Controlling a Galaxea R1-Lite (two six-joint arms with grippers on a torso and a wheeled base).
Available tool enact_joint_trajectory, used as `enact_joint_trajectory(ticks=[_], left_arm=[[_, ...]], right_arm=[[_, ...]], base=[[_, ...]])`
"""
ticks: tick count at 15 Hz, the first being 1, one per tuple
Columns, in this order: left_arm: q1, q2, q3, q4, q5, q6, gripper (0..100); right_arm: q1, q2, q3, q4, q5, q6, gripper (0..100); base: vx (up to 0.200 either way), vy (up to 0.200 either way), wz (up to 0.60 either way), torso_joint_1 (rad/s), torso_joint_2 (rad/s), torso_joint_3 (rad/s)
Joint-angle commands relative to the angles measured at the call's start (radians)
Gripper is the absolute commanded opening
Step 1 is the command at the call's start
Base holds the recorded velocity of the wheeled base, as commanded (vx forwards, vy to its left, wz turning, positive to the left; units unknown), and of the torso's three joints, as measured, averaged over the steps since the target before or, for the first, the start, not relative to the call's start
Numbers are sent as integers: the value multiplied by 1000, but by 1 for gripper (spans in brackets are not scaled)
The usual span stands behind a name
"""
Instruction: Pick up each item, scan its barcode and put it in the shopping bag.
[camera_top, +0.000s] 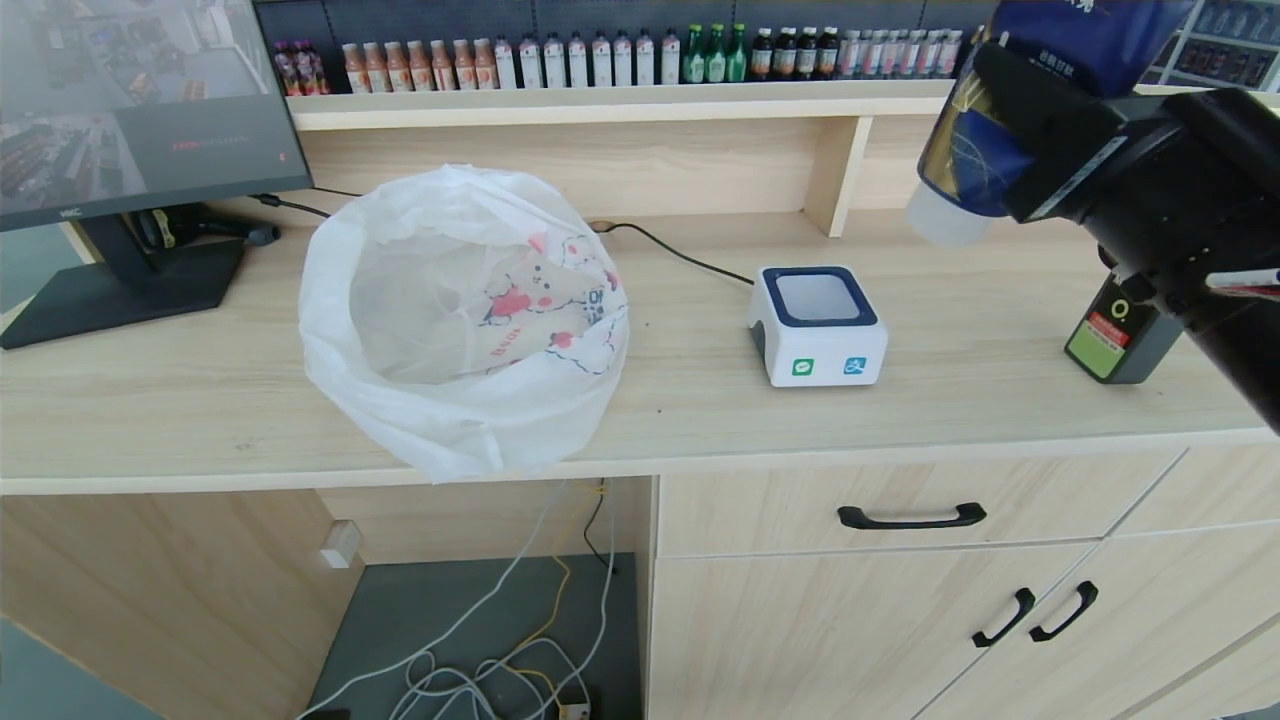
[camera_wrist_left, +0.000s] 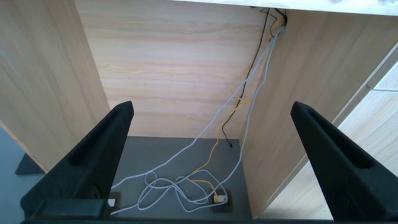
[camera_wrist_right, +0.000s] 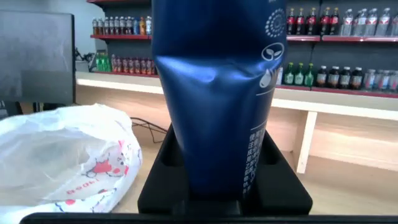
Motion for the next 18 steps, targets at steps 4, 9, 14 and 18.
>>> enact_joint_trajectory(ticks=[4,9,14,18], left_arm=[[0,0,0,0,0,-3,100],[2,0,0,0,0,-5,100],[2,0,0,0,0,-6,100],[0,0,0,0,0,-6,100]], right_arm=[[-51,84,75,-71,50,-21,0],[-49,104,42,-74,50,32,0],[-64,127,62,-119,51,61,0],[-78,139,59,-131,50,71,0]], base=[[0,0,0,0,0,0],[0,80,0,2,1,1],[0,200,0,6,2,1],[0,200,0,2,2,0]])
